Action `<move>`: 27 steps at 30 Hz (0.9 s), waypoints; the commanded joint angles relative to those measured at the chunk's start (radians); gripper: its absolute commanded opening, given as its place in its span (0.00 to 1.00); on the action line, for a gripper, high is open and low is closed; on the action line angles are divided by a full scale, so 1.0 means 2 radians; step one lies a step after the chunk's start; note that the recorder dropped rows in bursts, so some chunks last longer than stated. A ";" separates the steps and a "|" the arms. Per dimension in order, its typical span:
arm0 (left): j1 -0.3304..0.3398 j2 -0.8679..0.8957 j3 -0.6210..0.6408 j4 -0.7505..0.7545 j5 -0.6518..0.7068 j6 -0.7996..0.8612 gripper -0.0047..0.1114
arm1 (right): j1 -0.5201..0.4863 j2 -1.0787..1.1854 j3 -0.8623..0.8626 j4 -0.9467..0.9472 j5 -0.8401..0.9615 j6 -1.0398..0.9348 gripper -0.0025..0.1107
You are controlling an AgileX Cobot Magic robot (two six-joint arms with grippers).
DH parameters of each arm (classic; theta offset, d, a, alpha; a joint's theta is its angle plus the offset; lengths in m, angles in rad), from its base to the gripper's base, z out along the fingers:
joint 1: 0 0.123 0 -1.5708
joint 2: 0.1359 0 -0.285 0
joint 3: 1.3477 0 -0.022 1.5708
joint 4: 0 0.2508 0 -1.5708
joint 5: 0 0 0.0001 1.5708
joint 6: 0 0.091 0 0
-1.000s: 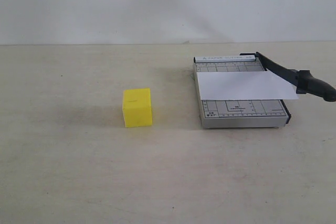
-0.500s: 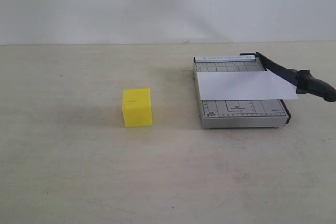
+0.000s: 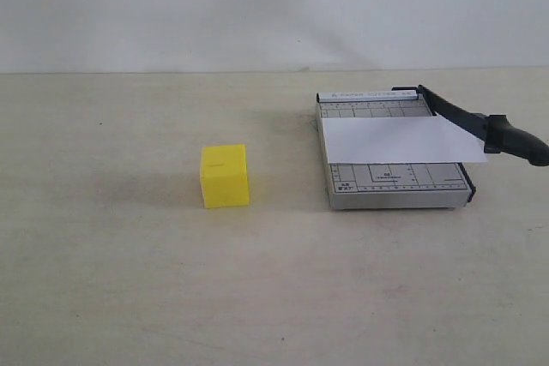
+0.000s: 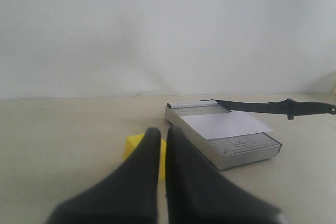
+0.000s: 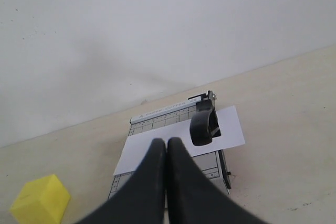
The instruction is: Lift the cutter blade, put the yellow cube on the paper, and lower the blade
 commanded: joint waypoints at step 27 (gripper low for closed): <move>0.003 0.487 -0.245 0.003 -0.052 0.013 0.47 | 0.000 -0.002 -0.001 -0.003 -0.004 0.105 0.02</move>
